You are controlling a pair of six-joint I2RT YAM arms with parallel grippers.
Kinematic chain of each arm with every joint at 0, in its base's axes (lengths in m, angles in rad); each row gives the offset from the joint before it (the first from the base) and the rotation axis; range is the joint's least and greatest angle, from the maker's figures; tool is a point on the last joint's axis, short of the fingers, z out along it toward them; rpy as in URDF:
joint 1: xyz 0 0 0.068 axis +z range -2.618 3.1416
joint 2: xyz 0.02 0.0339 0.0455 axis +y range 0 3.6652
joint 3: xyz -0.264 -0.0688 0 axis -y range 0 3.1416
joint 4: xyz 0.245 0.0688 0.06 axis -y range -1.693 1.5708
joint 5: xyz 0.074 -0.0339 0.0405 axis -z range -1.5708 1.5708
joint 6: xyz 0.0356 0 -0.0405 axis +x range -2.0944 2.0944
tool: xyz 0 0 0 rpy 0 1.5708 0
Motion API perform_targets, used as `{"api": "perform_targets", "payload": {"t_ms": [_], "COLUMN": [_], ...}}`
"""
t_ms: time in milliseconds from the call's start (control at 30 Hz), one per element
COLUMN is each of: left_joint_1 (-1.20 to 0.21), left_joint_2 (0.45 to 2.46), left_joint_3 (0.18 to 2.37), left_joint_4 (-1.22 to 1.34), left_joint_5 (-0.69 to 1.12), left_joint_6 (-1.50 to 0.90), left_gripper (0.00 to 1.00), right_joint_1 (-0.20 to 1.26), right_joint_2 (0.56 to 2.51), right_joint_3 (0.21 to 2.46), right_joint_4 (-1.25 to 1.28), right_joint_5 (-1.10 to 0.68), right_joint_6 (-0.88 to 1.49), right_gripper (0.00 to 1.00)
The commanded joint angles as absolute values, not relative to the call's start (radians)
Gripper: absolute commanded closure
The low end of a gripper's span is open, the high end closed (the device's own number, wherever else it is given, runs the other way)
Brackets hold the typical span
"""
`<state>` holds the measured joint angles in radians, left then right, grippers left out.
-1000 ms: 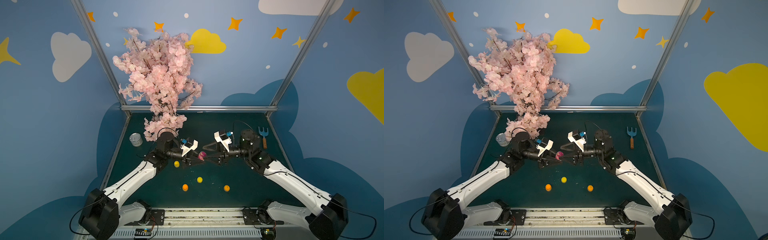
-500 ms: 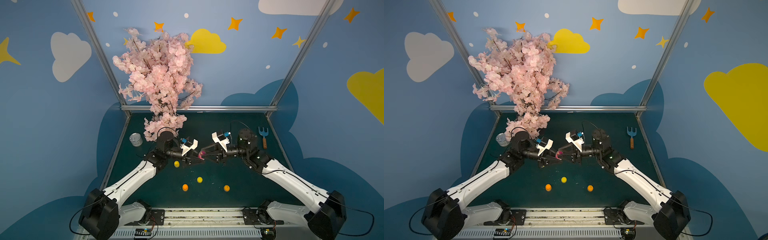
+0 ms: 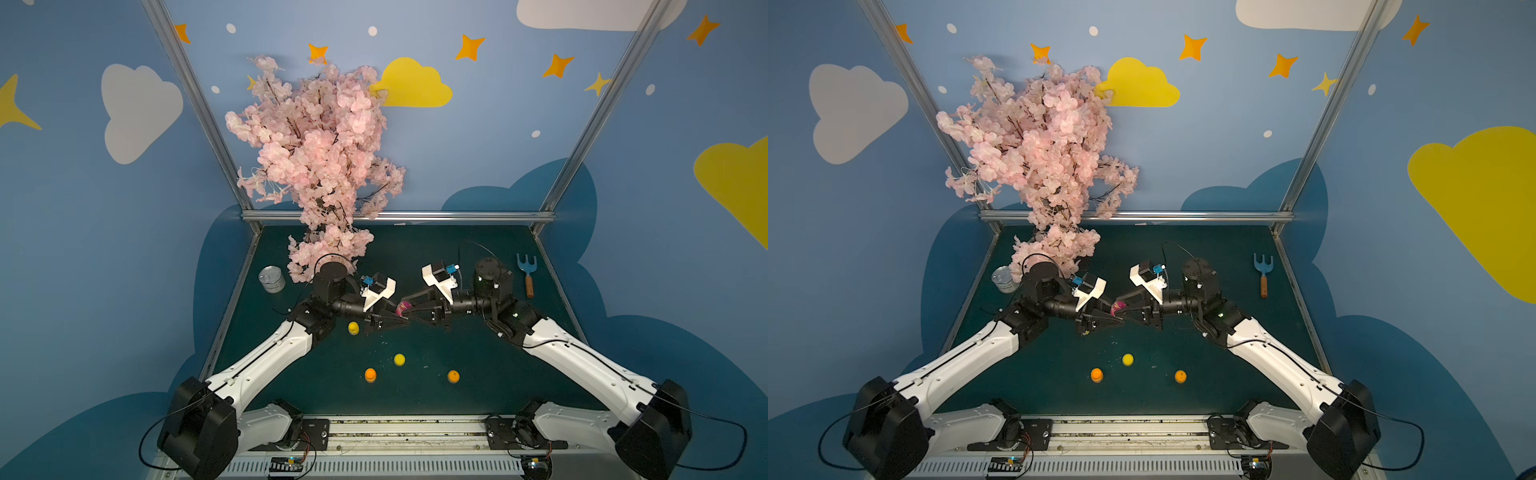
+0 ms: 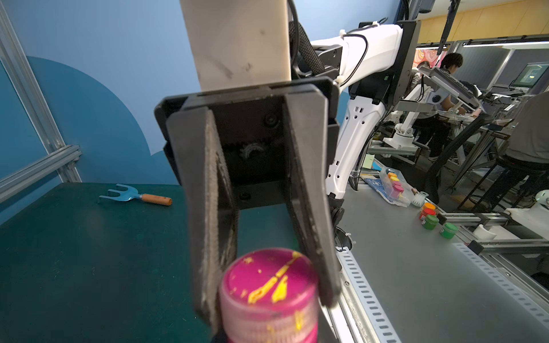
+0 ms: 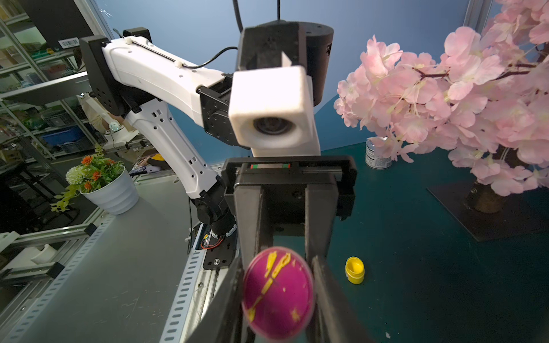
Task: Close the paint jar lid
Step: Screw the lid onto the paint jar.
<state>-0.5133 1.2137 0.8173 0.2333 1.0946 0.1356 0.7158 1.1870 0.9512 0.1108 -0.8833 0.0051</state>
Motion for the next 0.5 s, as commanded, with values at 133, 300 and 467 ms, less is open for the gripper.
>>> {"api": "perform_targets", "payload": {"t_ms": [133, 300, 467], "left_joint_1": [-0.525, -0.545, -0.590], "left_joint_2": [1.216, 1.177, 1.149], "left_joint_3": [0.850, 0.835, 0.815], "left_joint_4": [0.199, 0.218, 0.280], "left_joint_5": [0.928, 0.689, 0.504], "left_joint_6": [0.224, 0.321, 0.420], "left_gripper": [0.88, 0.89, 0.90], "right_joint_1": [0.721, 0.722, 0.727], "right_joint_2": [1.194, 1.239, 1.280], "right_joint_3": [1.003, 1.058, 1.104], "right_joint_4": [0.092, 0.009, -0.057], "right_joint_5": [-0.806, -0.715, -0.666], "right_joint_6": [0.049, 0.067, 0.093], "right_gripper": [1.00, 1.00, 1.00]}}
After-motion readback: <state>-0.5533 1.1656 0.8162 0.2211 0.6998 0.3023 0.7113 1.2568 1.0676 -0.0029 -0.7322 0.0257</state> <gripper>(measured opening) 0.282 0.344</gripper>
